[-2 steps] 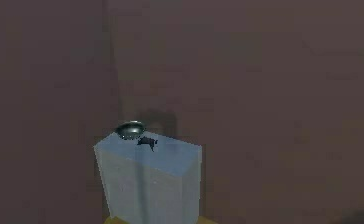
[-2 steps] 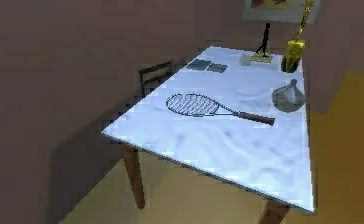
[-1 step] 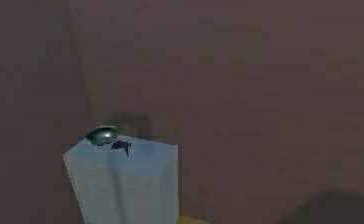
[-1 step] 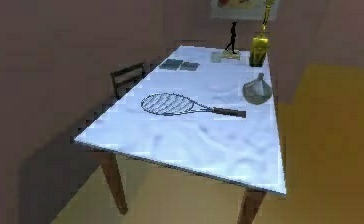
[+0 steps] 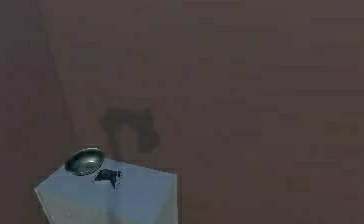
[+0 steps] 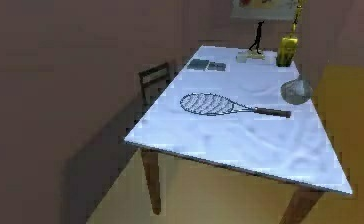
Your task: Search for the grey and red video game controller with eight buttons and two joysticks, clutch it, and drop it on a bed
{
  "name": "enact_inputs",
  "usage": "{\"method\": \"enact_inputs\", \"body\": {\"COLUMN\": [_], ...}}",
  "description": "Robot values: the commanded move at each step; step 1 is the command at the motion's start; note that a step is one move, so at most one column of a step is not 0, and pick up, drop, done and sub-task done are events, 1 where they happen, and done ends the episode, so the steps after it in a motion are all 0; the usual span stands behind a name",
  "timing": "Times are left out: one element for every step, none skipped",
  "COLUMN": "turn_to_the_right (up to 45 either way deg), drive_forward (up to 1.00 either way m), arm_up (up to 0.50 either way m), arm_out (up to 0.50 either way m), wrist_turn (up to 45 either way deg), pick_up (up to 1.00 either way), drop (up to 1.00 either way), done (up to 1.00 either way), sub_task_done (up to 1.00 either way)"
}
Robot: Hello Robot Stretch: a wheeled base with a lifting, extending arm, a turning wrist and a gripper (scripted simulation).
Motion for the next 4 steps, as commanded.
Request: {"method": "enact_inputs", "body": {"turn_to_the_right": [-45.0, -45.0, -21.0, -3.0], "drive_forward": [0.0, 0.0, 0.0, 0.0], "arm_up": [0.0, 0.0, 0.0, 0.0], "arm_out": [0.0, 0.0, 0.0, 0.0], "wrist_turn": [0.0, 0.0, 0.0, 0.0], "pick_up": [0.0, 0.0, 0.0, 0.0], "drop": [0.0, 0.0, 0.0, 0.0], "done": [0.0, 0.0, 0.0, 0.0], "sub_task_done": [0.0, 0.0, 0.0, 0.0]}}
